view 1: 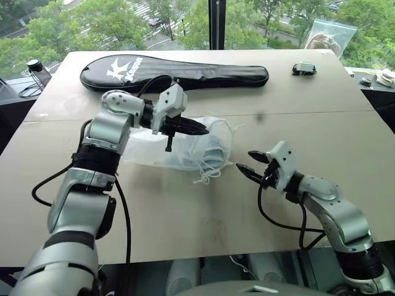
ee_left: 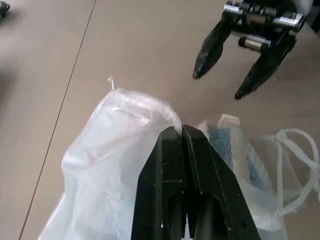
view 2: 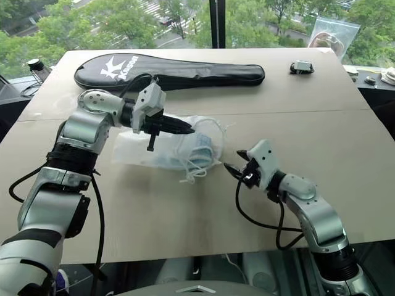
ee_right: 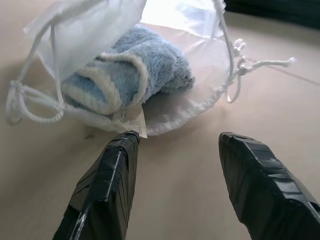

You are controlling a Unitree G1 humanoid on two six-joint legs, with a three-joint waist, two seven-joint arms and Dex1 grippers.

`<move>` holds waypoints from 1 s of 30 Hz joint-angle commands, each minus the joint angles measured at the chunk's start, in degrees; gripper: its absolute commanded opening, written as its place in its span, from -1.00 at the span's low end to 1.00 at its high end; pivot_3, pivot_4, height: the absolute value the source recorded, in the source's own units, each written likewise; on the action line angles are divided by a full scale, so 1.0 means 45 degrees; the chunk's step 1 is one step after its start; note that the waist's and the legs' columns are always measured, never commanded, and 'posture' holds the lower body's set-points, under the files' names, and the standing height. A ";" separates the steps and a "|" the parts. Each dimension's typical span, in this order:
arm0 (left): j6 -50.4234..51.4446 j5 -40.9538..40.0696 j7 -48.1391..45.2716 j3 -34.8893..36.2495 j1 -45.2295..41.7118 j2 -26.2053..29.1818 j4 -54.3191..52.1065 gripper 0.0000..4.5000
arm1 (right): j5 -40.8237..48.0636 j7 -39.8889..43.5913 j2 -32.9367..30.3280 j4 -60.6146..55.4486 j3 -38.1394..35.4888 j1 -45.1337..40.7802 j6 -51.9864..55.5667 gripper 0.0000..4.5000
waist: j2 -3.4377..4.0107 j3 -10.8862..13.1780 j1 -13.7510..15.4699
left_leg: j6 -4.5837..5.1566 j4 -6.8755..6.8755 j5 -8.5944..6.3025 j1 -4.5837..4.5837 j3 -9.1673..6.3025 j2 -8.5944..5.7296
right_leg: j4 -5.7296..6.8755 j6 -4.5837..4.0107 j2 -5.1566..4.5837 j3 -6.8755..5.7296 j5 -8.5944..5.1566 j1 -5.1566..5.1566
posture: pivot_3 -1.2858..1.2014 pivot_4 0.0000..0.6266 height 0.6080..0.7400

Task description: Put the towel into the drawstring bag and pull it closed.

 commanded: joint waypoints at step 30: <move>-0.1177 0.1178 0.2892 0.1930 0.3968 0.1308 -0.2588 -1.00 | 0.0308 0.1412 0.0131 -0.0145 0.0400 -0.1254 0.0587 -0.43 | 0.0022 0.0003 0.0086 | -0.0001 0.0003 0.0000 0.0002 -0.0031 -0.0001 | 0.0038 -0.0005 -0.0016 -0.0028 0.0001 -0.0007 | 0.03 -0.52 1.00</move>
